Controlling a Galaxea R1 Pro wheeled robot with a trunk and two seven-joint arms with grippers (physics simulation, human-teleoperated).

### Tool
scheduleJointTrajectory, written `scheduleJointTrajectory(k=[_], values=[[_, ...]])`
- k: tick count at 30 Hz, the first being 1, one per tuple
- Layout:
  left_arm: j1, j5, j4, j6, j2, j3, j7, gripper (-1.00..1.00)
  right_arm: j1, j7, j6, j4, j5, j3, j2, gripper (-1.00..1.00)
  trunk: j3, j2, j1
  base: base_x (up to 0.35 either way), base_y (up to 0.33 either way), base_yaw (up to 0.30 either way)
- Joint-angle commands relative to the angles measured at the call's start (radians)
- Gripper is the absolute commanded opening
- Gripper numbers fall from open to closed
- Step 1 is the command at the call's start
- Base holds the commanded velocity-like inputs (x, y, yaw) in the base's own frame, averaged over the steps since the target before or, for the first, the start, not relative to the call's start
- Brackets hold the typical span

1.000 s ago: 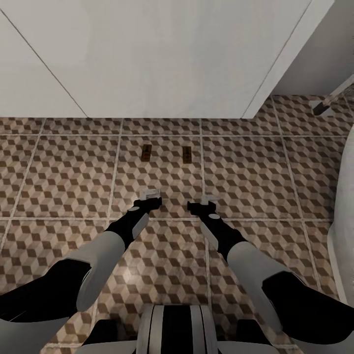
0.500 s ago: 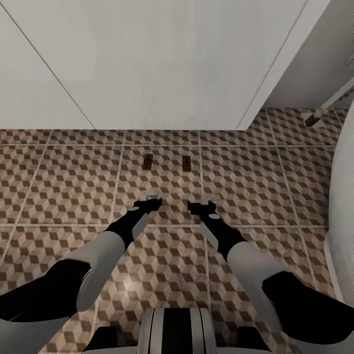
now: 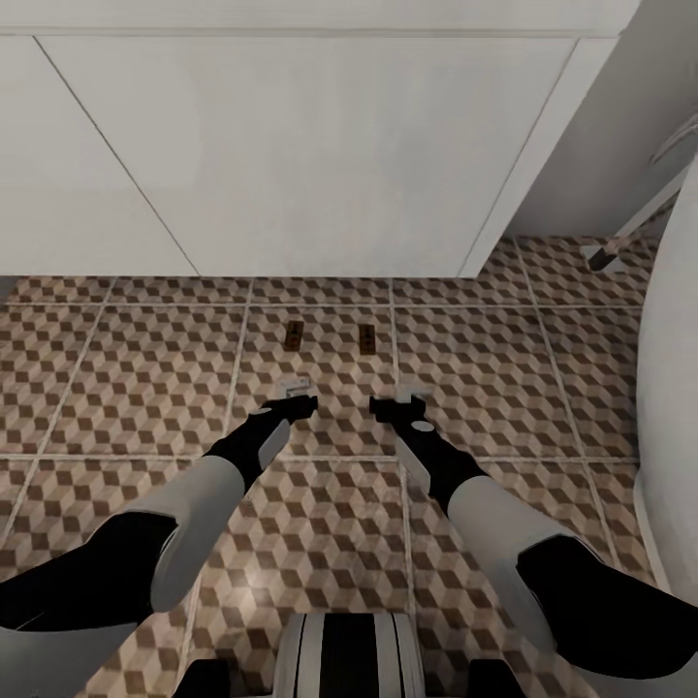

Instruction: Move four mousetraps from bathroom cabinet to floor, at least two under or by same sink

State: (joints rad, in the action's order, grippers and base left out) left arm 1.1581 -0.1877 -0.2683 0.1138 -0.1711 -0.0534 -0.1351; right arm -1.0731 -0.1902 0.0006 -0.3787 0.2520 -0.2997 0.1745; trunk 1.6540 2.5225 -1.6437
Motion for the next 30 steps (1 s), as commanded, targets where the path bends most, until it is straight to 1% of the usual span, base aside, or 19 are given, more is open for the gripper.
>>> scheduleJointTrajectory(k=[1,5,6,10,19,26,30], values=[[0.000,-0.009,-0.002,0.010,0.001,0.004,-0.005,1.00,-0.001,-0.008,0.001,0.000,0.009,-0.006,0.000,1.00,-0.003,0.000,0.001,0.000,0.000,0.000],[0.000,-0.008,-0.002,0.041,0.002,0.037,-0.005,1.00,0.000,-0.008,0.002,0.002,0.010,-0.005,0.000,1.00,-0.019,-0.001,0.002,0.000,0.000,0.000],[0.000,-0.007,-0.002,0.061,0.002,0.047,-0.007,1.00,0.000,-0.008,0.003,0.004,0.009,-0.005,0.000,1.00,-0.023,-0.001,0.003,0.000,0.000,0.000],[0.000,-0.006,-0.002,0.087,0.003,0.056,-0.011,1.00,0.001,-0.008,0.004,0.006,0.010,-0.004,0.000,1.00,-0.038,-0.002,0.005,0.000,0.000,0.000],[0.000,-0.005,-0.001,0.112,0.008,0.063,-0.014,1.00,0.003,-0.007,0.010,0.007,0.010,-0.003,0.000,1.00,-0.073,-0.004,0.009,0.000,0.000,0.000],[0.000,-0.004,0.000,0.119,0.026,0.064,-0.011,1.00,0.004,-0.009,0.013,0.007,0.009,-0.003,0.000,1.00,-0.100,-0.006,0.012,0.000,0.000,0.000],[0.000,-0.004,0.001,0.121,0.041,0.065,-0.011,1.00,0.005,-0.010,0.022,0.006,0.010,-0.003,0.000,1.00,-0.116,-0.007,0.014,0.000,0.000,0.000]])
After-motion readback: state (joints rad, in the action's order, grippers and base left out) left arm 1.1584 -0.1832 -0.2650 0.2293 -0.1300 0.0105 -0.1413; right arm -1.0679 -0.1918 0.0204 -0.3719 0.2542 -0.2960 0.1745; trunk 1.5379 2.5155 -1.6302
